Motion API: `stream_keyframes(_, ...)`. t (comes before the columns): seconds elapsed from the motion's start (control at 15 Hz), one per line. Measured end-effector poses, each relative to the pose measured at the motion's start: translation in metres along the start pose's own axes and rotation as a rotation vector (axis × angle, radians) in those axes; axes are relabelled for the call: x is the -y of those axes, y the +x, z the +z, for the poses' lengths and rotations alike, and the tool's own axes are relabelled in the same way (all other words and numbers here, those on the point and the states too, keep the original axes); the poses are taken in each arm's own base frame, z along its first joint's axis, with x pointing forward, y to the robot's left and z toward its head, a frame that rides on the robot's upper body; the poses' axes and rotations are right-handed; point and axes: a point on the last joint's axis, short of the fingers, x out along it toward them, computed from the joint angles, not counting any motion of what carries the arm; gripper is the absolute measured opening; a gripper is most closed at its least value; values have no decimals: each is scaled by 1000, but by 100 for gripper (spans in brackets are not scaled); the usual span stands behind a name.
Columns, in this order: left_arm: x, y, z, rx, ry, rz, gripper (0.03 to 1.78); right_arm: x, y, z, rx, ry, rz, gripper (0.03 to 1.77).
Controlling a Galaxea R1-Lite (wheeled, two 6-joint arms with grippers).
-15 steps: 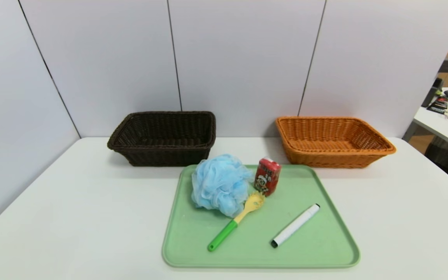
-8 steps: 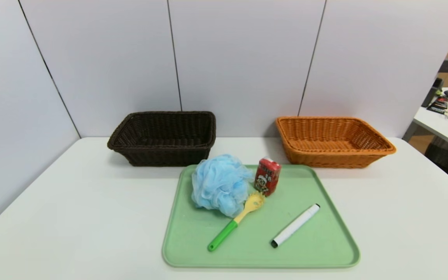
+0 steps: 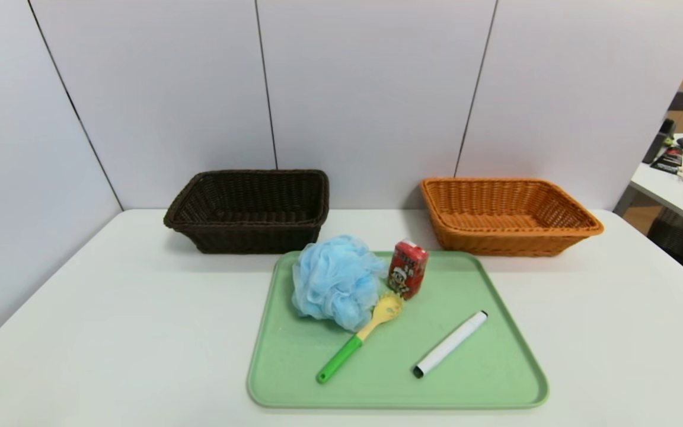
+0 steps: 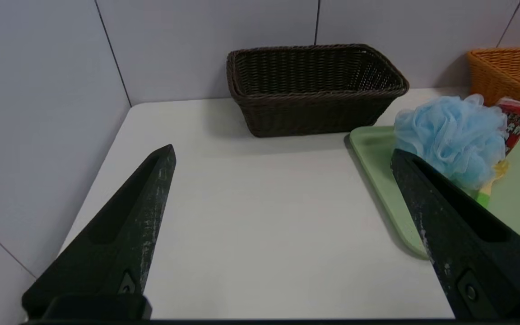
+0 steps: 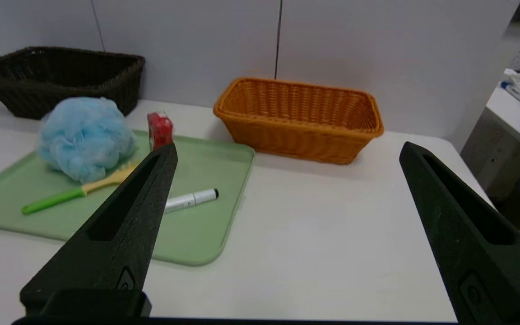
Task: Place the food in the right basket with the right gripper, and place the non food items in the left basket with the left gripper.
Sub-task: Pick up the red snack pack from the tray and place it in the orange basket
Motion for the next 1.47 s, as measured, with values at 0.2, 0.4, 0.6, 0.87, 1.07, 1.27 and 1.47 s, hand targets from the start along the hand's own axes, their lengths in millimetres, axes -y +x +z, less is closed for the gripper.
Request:
stream_keyframes(0.2,-2,26,40,-7,-1,-17,169,5,21,42,11,-5,14,170)
stream_keyframes(0.4,-4,51,54,-50,-2,-57,169,10,49,63,-28,-14,43,170)
stream_keyframes(0.6,-4,64,52,-100,-11,-80,169,13,75,68,-80,-39,81,170)
stream_keyframes(0.87,-5,69,34,-172,-24,-86,169,6,101,56,-171,-15,222,170)
stream_keyframes(1.07,-5,75,20,-226,-33,-85,169,-5,117,46,-230,2,335,170)
stream_keyframes(1.27,-4,87,10,-224,-33,-112,169,-17,138,41,-234,32,389,170)
stream_keyframes(1.47,-1,95,-4,-233,-39,-155,169,-30,154,24,-250,34,433,170)
